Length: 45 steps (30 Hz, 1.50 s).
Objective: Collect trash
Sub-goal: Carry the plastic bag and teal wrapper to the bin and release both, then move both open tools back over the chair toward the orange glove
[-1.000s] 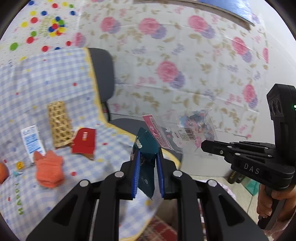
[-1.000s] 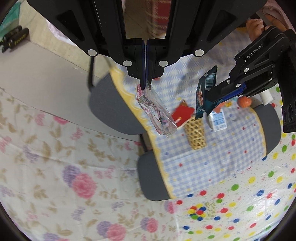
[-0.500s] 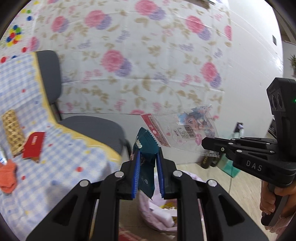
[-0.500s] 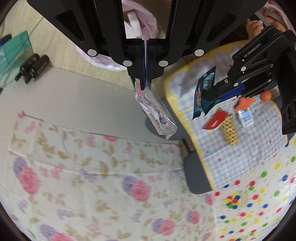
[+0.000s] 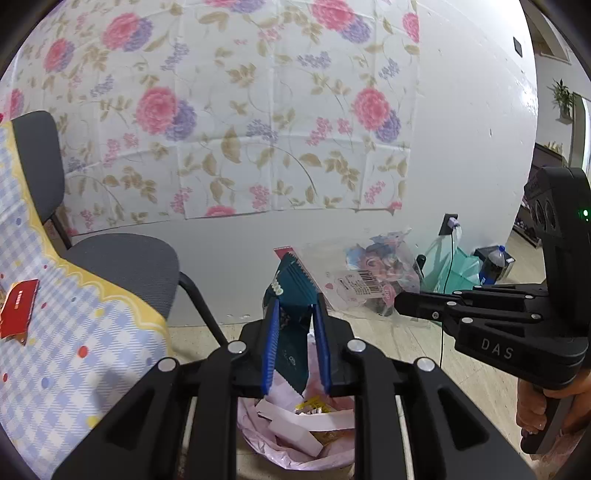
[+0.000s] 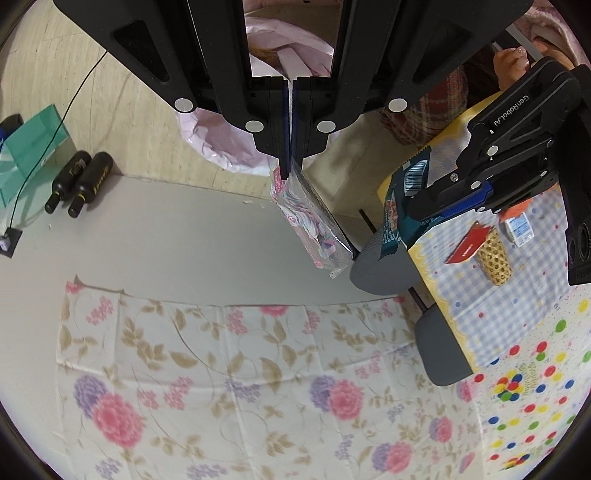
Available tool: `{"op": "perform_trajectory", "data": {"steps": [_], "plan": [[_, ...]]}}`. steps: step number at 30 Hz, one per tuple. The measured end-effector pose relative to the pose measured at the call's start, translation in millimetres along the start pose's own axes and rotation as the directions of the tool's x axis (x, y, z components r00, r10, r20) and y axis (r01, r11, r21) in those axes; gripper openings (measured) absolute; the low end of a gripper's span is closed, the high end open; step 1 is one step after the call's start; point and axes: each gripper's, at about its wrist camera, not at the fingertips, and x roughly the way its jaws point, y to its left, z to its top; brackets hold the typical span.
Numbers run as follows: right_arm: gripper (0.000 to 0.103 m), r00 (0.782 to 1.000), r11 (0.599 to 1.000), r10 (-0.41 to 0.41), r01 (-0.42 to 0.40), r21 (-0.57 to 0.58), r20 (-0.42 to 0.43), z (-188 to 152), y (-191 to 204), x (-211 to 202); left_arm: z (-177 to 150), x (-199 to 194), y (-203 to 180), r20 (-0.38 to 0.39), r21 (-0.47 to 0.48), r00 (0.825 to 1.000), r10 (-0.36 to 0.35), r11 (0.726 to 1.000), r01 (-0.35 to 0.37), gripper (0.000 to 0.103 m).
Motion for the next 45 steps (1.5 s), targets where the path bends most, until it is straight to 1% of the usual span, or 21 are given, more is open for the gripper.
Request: {"op": "perform_trajectory", "data": {"steps": [4,6,7,9,11,13,15,16,18,22,25,27,32,34,37,39,41,42,43,44,45], "plan": [[0.002,1.0,0.999,0.007,-0.006,0.036,-0.027,-4.8,-14.9,8.2,-1.6,10.8,-5.2,-0.03,0.005,1.0,-0.008,1.0,0.008,0.018],[0.006,0.999,0.999,0.014,-0.012,0.051,-0.04,-7.4,-20.9,13.2,-2.8,15.9,-5.0,-0.046,0.002,0.999,-0.007,1.0,0.008,0.019],[0.006,0.999,0.998,0.013,-0.01,0.055,-0.048,-8.2,-22.4,15.7,-3.2,18.0,-4.4,-0.054,0.0,0.998,-0.01,1.0,0.01,0.022],[0.008,0.997,0.997,0.013,-0.007,0.071,-0.073,-11.6,-28.5,24.2,-4.7,22.2,-1.5,-0.074,-0.014,0.997,-0.012,1.0,0.011,0.034],[0.013,0.996,0.997,0.009,-0.002,0.083,-0.09,-14.8,-32.3,30.6,-6.2,25.2,3.2,-0.087,-0.036,0.996,-0.021,0.999,0.018,0.041],[0.016,0.995,0.996,0.0,0.009,0.088,-0.101,-17.3,-35.2,36.1,-7.3,27.6,8.0,-0.097,-0.054,0.995,-0.026,0.998,0.021,0.046],[0.024,0.994,0.996,-0.006,0.016,0.088,-0.113,-18.5,-36.2,39.0,-9.1,27.3,13.8,-0.101,-0.072,0.995,-0.02,0.997,0.013,0.049],[0.025,0.993,0.996,-0.011,0.021,0.087,-0.115,-18.9,-36.6,39.4,-9.5,26.0,16.5,-0.1,-0.078,0.995,-0.014,0.997,0.006,0.05],[0.025,0.994,0.996,-0.029,0.037,0.078,-0.101,-16.7,-35.6,35.7,-9.1,20.3,24.5,-0.089,-0.087,0.996,0.011,0.996,-0.019,0.053],[0.026,0.998,0.997,-0.051,0.054,0.055,-0.043,-5.2,-29.8,20.8,-4.4,8.3,40.1,-0.065,-0.119,0.997,0.048,0.991,-0.056,0.054],[0.026,0.999,0.998,-0.038,0.038,0.044,-0.008,3.3,-24.1,12.8,-0.7,-3.5,51.9,-0.053,-0.132,0.993,0.102,0.985,-0.108,0.056],[0.028,1.0,1.0,-0.025,0.025,0.019,0.007,8.6,-14.4,9.1,0.2,-16.2,60.5,-0.037,-0.14,0.989,0.142,0.979,-0.146,0.061],[0.029,0.999,0.998,0.034,-0.032,-0.046,0.03,20.0,17.6,7.1,-2.0,-47.9,81.0,-0.013,-0.156,0.975,0.222,0.963,-0.221,0.065],[0.029,0.997,0.996,0.064,-0.061,-0.07,0.035,24.7,30.7,7.0,-4.3,-60.1,88.6,-0.007,-0.16,0.968,0.251,0.955,-0.249,0.066],[0.029,0.994,0.987,0.101,-0.094,-0.128,0.052,33.1,55.5,7.2,-8.4,-79.6,102.2,-0.008,-0.169,0.952,0.306,0.938,-0.303,0.067],[0.029,0.989,0.977,0.133,-0.12,-0.174,0.06,39.3,77.6,8.9,-12.5,-94.7,112.5,-0.012,-0.183,0.928,0.373,0.911,-0.368,0.07],[0.029,0.987,0.971,0.149,-0.134,-0.197,0.06,43.8,93.1,12.7,-17.8,-108.8,122.9,-0.016,-0.197,0.902,0.432,0.883,-0.427,0.071],[0.029,0.984,0.966,0.172,-0.16,-0.201,0.044,46.5,100.8,16.0,-19.4,-113.9,126.8,-0.019,-0.204,0.893,0.45,0.873,-0.444,0.071],[0.028,0.979,0.958,0.204,-0.197,-0.21,0.011,49.7,111.6,21.1,-22.2,-121.3,133.3,-0.026,-0.217,0.877,0.48,0.854,-0.473,0.071],[0.028,0.976,0.952,0.216,-0.211,-0.221,0.0,50.5,119.5,23.3,-23.4,-125.8,137.9,-0.031,-0.226,0.867,0.497,0.842,-0.49,0.072],[0.028,0.973,0.943,0.23,-0.223,-0.248,-0.003,52.1,131.7,25.4,-25.8,-134.0,145.7,-0.039,-0.245,0.853,0.521,0.822,-0.514,0.073]]}}
